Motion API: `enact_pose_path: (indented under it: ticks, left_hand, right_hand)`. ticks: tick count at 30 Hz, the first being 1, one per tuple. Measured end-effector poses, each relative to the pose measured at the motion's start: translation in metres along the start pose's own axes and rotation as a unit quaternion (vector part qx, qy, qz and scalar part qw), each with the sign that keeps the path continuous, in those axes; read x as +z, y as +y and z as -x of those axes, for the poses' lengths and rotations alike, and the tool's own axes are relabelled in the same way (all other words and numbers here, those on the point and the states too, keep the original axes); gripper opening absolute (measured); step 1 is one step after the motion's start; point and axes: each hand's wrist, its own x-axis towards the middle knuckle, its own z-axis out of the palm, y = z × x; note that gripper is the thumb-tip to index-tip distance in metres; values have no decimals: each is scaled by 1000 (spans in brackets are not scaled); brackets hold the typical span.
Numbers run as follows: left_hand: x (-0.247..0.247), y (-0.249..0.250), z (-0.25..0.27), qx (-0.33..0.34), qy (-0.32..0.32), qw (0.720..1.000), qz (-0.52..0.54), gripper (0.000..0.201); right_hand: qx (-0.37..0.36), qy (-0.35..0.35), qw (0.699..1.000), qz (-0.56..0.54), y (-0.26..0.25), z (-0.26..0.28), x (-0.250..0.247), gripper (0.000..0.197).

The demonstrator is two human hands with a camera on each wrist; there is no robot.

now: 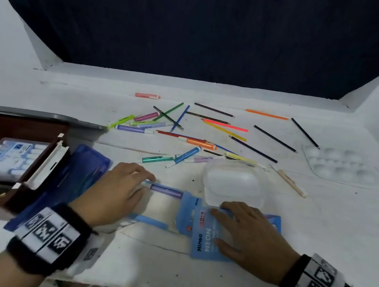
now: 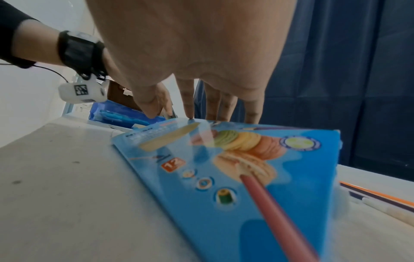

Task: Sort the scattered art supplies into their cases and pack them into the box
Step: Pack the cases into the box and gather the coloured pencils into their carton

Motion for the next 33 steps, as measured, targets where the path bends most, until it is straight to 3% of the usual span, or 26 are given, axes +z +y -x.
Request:
enact_pose_path:
  ticks: [2,6,12,15,19,27,29,33]
  left_hand:
    - [9,3,-26,4,-53,998,-34,58]
    - [26,6,-51,21,-100,989,-110,30]
    - [29,8,-41,23,-61,991,-115,16]
    - [31,9,-34,72,-32,985,-153,15]
    - [34,7,-33,143,-1,958,-250,29]
    - [29,10,-28,227,20,933,-279,14]
    - [33,13,-24,227,12,935,-274,11]
    - [36,18,-24,163,10,957,-238,10]
  right_hand:
    - [-12,-2,1000,3,-2,-2,2,65]
    - [-47,-33,998,-2,-3,-7,12,65]
    - [-112,-60,992,16,-9,-17,26,58]
    - [-115,-85,989,41,-10,-24,25,63]
    - [-124,-99,986,60,-10,-33,23,63]
    - [-119,-88,989,27,-7,-42,18,59]
    - [-120,-86,989,19,-5,-42,19,58]
    - [-120,-85,989,7,-3,-43,19,59]
